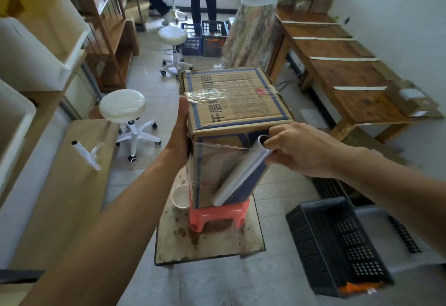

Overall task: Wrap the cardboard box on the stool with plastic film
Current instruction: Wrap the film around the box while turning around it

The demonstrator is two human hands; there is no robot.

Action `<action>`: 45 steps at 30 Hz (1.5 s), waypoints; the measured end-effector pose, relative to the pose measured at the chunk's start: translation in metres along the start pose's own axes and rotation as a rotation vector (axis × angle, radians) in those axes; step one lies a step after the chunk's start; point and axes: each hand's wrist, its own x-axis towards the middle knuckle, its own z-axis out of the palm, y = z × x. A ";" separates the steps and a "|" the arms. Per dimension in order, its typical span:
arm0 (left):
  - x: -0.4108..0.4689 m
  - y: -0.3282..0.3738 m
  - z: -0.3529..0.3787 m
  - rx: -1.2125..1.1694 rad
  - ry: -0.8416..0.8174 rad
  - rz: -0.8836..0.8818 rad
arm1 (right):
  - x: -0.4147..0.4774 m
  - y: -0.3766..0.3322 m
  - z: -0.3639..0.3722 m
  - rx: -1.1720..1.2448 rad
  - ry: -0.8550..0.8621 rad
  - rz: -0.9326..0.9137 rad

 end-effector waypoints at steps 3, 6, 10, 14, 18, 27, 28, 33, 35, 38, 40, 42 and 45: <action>0.002 0.000 0.003 -0.044 0.010 0.019 | -0.003 0.001 0.001 0.036 0.021 0.009; 0.002 -0.002 0.007 -0.077 -0.006 0.020 | -0.008 0.003 0.001 0.037 0.047 0.001; 0.003 -0.002 0.009 -0.107 -0.026 0.016 | -0.015 -0.001 0.011 0.015 0.192 0.012; 0.001 -0.003 0.010 -0.103 -0.034 0.032 | -0.022 -0.004 0.021 0.163 0.238 0.015; 0.002 -0.004 0.007 -0.085 -0.018 0.023 | -0.022 -0.004 0.022 0.187 0.267 0.101; -0.001 -0.005 -0.012 0.060 0.073 -0.019 | -0.025 -0.002 0.022 0.212 0.290 0.128; -0.003 -0.005 -0.014 0.074 0.081 -0.022 | -0.025 -0.002 0.023 0.218 0.298 0.124; -0.008 -0.004 -0.009 0.019 0.019 -0.036 | -0.023 -0.006 0.023 0.265 0.375 0.120; -0.009 -0.002 -0.006 0.019 0.021 -0.008 | -0.021 -0.006 0.024 0.263 0.389 0.125; -0.006 -0.002 -0.010 0.099 0.036 0.029 | -0.018 -0.008 0.026 0.239 0.393 0.141; -0.005 0.001 -0.019 0.187 0.084 0.039 | -0.017 -0.009 0.026 0.212 0.393 0.140; 0.001 -0.001 -0.031 0.235 0.129 0.033 | -0.016 -0.008 0.026 0.197 0.395 0.147; -0.008 -0.001 -0.033 0.148 0.293 0.061 | -0.012 -0.009 0.026 0.197 0.408 0.142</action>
